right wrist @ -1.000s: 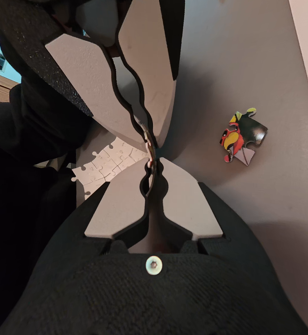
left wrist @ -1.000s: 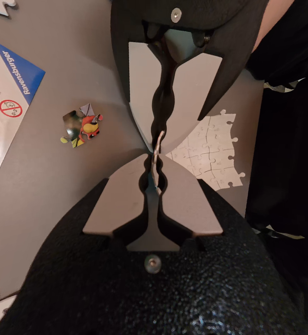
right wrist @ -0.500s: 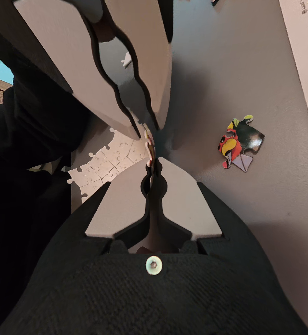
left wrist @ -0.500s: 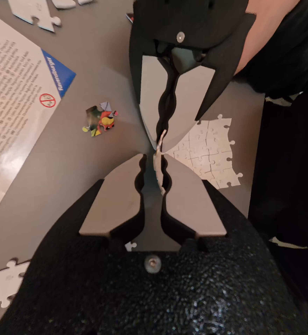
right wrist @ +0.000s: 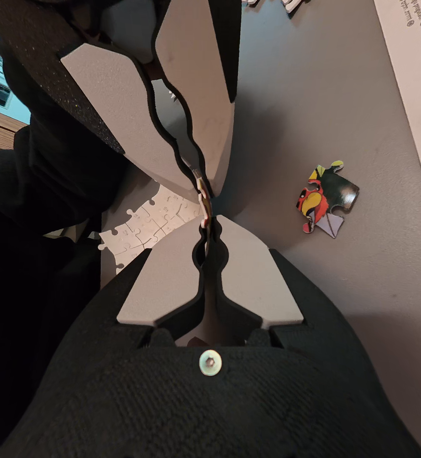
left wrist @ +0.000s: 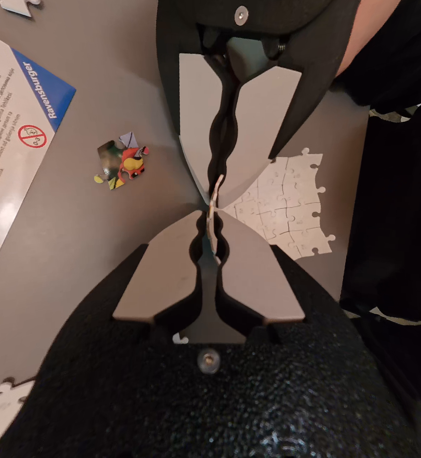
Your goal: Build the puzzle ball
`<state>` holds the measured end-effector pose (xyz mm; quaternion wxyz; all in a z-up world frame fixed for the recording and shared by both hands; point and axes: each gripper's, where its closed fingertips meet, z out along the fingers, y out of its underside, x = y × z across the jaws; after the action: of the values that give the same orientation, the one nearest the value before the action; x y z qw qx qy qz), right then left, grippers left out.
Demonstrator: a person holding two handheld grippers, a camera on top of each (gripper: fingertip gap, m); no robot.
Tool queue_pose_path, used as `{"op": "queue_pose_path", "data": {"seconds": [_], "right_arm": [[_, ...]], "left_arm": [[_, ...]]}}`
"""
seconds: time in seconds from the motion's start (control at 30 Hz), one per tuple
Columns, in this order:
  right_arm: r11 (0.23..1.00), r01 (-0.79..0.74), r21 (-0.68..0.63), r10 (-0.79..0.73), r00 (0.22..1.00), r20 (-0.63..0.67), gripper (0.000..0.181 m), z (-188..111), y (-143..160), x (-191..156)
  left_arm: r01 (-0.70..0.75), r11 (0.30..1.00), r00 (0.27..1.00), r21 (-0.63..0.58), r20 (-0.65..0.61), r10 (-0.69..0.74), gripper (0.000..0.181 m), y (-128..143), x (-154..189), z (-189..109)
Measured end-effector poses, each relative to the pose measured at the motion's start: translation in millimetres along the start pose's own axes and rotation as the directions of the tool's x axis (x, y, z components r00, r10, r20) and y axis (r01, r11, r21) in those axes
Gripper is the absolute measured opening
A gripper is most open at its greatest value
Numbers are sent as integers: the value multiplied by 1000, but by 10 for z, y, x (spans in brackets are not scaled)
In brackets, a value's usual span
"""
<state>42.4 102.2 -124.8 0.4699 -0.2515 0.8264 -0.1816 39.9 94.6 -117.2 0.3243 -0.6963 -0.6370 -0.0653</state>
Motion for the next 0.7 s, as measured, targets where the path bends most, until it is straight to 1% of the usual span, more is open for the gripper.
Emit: {"op": "queue_pose_path", "data": {"seconds": [0.1,0.2,0.47,0.57,0.6,0.7], "right_arm": [[1000,4,5,-4,1000,-5,3,-2,-6,4],[1000,9,1,-9,1000,-8,3,-1,-3,4],[1000,5,18,-4,1000,-10,3,-17,-26,23],[1000,11,21,-11,1000,-14,3,-18,-30,23],[1000,10,25,-9,1000,-13,3,-19,-34,24],[999,8,32,-8,1000,-17,3,-21,-43,32]], "left_arm": [[12,1000,1000,1,-23,-12,9,-9,22,23],[16,1000,1000,-7,-15,-16,4,-13,0,47],[-12,1000,1000,0,10,12,2,-29,-18,32],[3,1000,1000,-1,19,-3,2,-34,-20,27],[21,1000,1000,2,20,-21,4,-42,-20,22],[65,997,996,37,55,-67,24,-95,-43,-37]]}}
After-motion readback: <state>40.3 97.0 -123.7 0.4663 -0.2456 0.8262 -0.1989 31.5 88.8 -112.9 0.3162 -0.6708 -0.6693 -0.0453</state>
